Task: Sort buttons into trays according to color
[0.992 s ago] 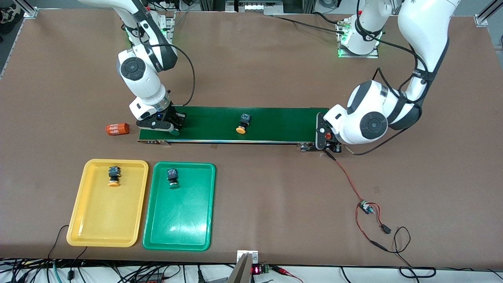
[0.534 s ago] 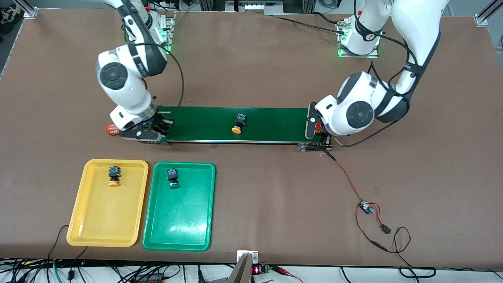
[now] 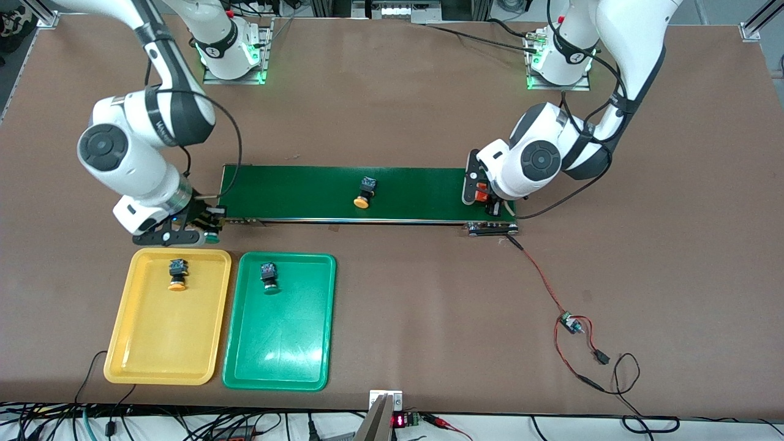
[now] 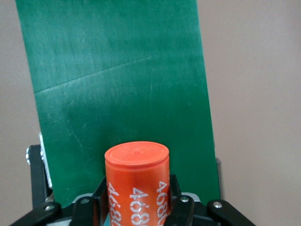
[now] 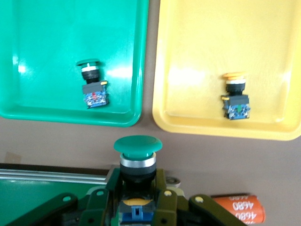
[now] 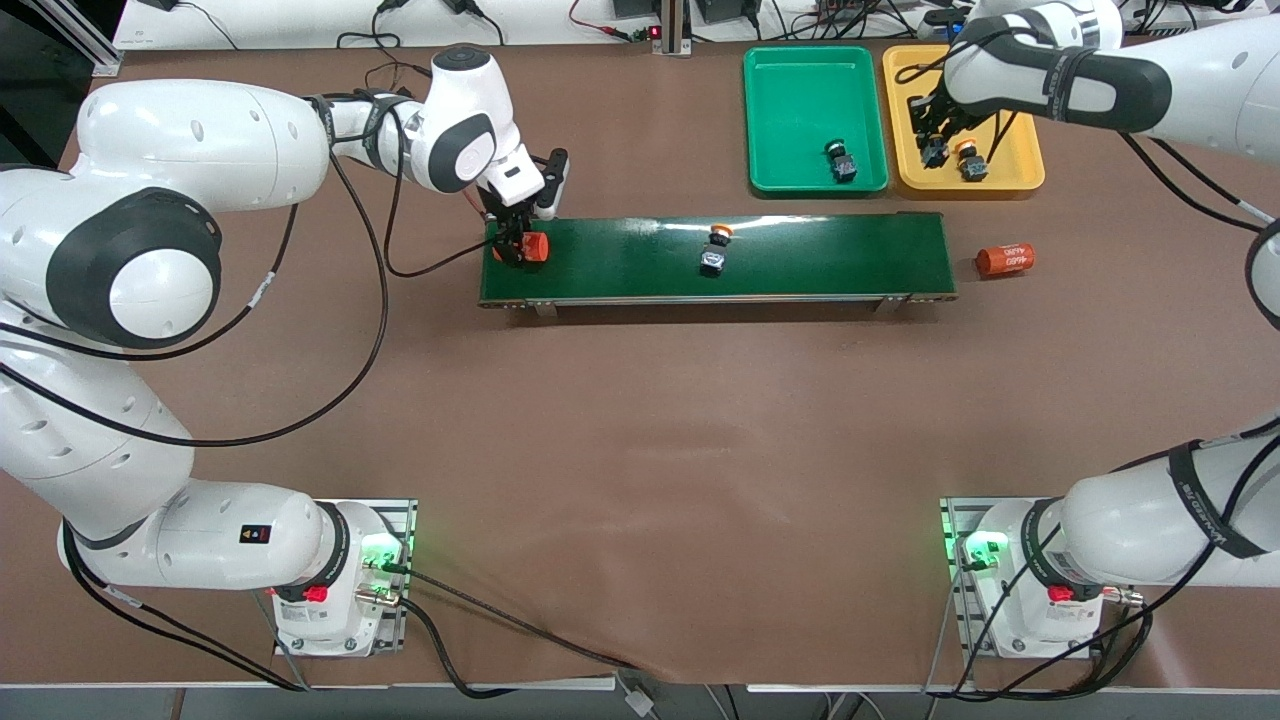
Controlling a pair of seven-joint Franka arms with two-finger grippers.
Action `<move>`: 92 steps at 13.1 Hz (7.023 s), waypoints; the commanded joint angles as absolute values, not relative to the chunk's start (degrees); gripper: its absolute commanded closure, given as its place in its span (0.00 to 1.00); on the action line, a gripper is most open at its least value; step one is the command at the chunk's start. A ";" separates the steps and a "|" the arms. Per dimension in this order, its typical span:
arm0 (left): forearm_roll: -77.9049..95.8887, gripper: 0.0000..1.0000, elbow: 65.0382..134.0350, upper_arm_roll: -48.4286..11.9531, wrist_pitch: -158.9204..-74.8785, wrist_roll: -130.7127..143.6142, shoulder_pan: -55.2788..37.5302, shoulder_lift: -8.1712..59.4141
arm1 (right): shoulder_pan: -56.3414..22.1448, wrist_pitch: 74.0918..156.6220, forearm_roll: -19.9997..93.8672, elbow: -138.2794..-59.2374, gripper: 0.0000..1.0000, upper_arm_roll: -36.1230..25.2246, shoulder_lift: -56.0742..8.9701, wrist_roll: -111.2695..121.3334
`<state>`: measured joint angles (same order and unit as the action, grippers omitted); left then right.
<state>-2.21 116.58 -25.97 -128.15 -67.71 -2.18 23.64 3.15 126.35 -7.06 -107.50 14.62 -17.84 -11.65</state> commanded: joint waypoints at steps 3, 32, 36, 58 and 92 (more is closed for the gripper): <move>-2.37 0.00 117.69 -26.54 -128.50 -66.09 -3.08 18.91 | 4.74 124.80 -10.98 -102.83 0.85 15.21 -23.02 -9.84; 2.19 0.00 96.51 -8.18 -112.94 -9.90 5.62 13.18 | -5.89 138.16 -15.21 -87.01 0.84 10.11 -42.80 -10.63; 1.85 0.00 91.42 -7.74 -104.60 4.74 4.75 13.10 | -5.71 138.78 -15.12 -87.10 0.08 10.11 -43.07 -11.16; 3.17 0.00 84.71 -0.70 -90.43 3.61 5.63 6.87 | -5.80 128.32 1.84 -118.99 0.00 11.25 -12.93 -37.88; 1.85 0.00 86.75 -1.84 -88.42 -0.62 5.80 2.29 | -5.54 142.30 -6.06 -130.17 0.80 15.03 -13.97 -37.53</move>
